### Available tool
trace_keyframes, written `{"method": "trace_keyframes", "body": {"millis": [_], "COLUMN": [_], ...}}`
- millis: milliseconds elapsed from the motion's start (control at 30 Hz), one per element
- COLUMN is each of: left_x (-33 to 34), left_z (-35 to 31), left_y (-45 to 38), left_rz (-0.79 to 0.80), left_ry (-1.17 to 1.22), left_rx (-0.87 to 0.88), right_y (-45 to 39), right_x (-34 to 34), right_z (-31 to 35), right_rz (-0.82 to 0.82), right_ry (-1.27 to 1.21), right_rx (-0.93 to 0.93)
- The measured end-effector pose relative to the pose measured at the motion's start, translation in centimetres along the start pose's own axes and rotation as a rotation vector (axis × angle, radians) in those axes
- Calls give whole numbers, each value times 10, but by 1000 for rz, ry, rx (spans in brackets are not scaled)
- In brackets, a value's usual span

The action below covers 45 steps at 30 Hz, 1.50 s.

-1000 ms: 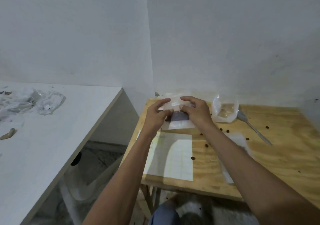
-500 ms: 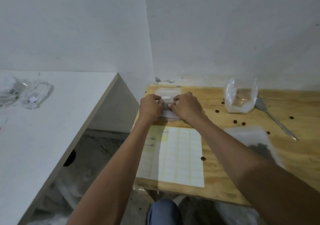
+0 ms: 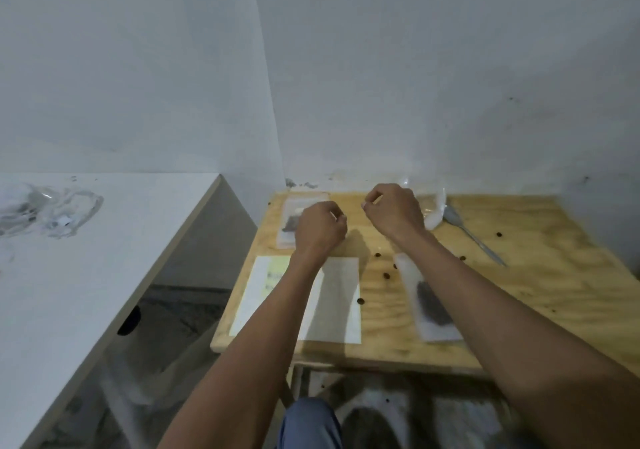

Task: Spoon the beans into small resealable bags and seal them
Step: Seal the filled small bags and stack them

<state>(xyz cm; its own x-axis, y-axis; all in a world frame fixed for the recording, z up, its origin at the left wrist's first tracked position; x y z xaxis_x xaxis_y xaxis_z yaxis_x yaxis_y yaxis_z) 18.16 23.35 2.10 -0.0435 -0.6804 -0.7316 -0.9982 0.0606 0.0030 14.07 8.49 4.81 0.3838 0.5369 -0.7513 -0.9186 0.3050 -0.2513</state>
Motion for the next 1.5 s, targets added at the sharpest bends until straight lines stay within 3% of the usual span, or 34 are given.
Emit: {"method": "trace_keyframes", "body": {"millis": [133,267,400,600,767,867,1033,1167,1233,1333,1433,1500], "left_x": [24,50,70,73,74,71,46,2,-22,-57,-75,-75], "left_z": [-28,-44,-48,-54,-58,-60,-54,-25,7,63,104,120], "left_y": [49,92,116,126,127,122,102,82,68,52,49,50], "left_rz": [202,269,209,46,7,42,151,146,41,-114,-96,-76], "left_ry": [-62,-54,-84,-71,-27,73,496,736,667,280,15,-6], "left_rx": [25,-18,-44,-24,-35,-15,-51,-122,-175,-262,-352,-387], "right_y": [32,77,107,118,114,108,94,82,77,70,67,65], "right_x": [-50,-73,-71,-70,-71,-78,-87,-80,-73,-59,-42,-34], "right_z": [-37,-71,-91,-89,-91,-89,-74,-42,-26,-6,10,19], "right_rz": [54,141,208,88,34,-46,-106,-167,-204,-224,-208,-202], "right_ry": [196,304,252,188,32,-72,-448,-585,-593,-618,-637,-641], "right_rx": [106,233,298,306,304,270,197,104,69,5,-51,-80]}}
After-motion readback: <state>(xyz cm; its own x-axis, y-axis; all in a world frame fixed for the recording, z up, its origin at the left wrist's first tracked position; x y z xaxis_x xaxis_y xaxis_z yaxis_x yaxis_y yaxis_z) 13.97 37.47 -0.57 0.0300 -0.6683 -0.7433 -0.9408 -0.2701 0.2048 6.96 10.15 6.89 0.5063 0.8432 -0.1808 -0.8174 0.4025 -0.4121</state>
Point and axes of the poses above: each hand's wrist, its own y-axis away from the middle knuckle, its own x-axis out of the palm, z = x × y, the point moved 3 cm from there along -y, towards the middle knuckle, and after that the axes turned 11 degrees about -x, right-handed, at the moved point
